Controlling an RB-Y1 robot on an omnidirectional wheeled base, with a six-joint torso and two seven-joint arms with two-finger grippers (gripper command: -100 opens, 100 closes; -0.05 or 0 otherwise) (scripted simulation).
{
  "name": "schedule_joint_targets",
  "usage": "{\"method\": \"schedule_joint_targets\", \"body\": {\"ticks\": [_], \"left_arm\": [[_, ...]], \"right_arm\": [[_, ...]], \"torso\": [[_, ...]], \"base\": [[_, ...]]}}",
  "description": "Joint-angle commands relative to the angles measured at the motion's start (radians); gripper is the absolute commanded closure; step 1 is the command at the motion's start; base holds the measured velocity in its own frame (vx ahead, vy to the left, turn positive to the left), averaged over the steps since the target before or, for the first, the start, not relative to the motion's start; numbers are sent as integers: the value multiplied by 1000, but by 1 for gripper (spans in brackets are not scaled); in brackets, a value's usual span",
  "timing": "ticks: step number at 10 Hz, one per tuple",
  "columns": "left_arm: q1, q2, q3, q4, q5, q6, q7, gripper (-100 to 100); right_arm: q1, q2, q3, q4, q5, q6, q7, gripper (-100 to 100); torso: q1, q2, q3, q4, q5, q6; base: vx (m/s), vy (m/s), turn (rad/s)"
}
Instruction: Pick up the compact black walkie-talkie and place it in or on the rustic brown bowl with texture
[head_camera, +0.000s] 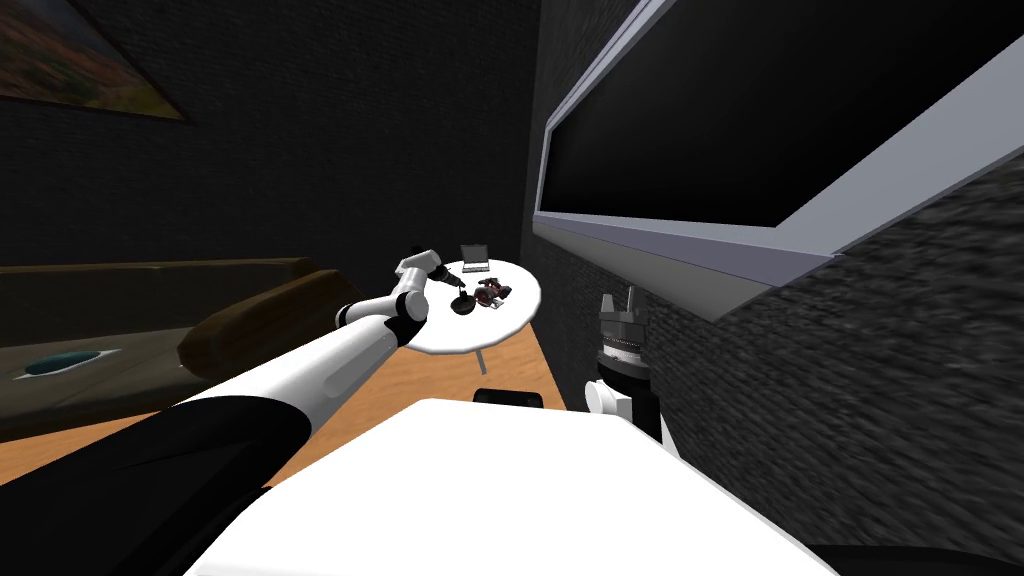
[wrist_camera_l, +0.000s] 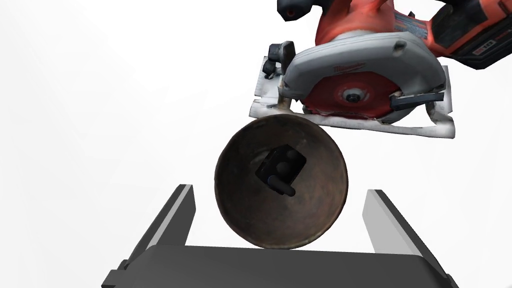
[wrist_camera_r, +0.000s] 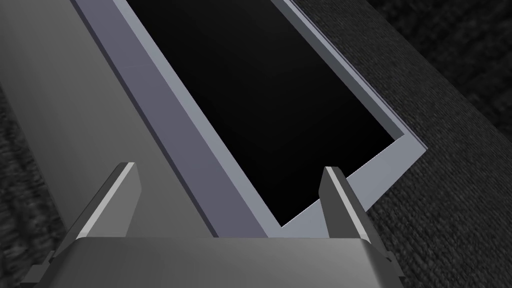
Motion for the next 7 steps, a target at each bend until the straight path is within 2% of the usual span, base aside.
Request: {"method": "schedule_joint_targets", "body": {"ticks": [1,2,7], "left_arm": [[0,0,0,0,0,0,0,-100],[-1,1,0,2,0,-2,-1,0],[-1,1,0,2,0,-2,-1,0]], "right_arm": [[0,0,0,0,0,0,0,0],[0,0,0,0,0,0,0,0],[0,0,0,0,0,0,0,0]], "torso": [[0,0,0,0,0,0],[0,0,0,0,0,0],[0,-1,0,0,0,0]], "base": [[0,0,0],[0,0,0],[0,0,0]]}}
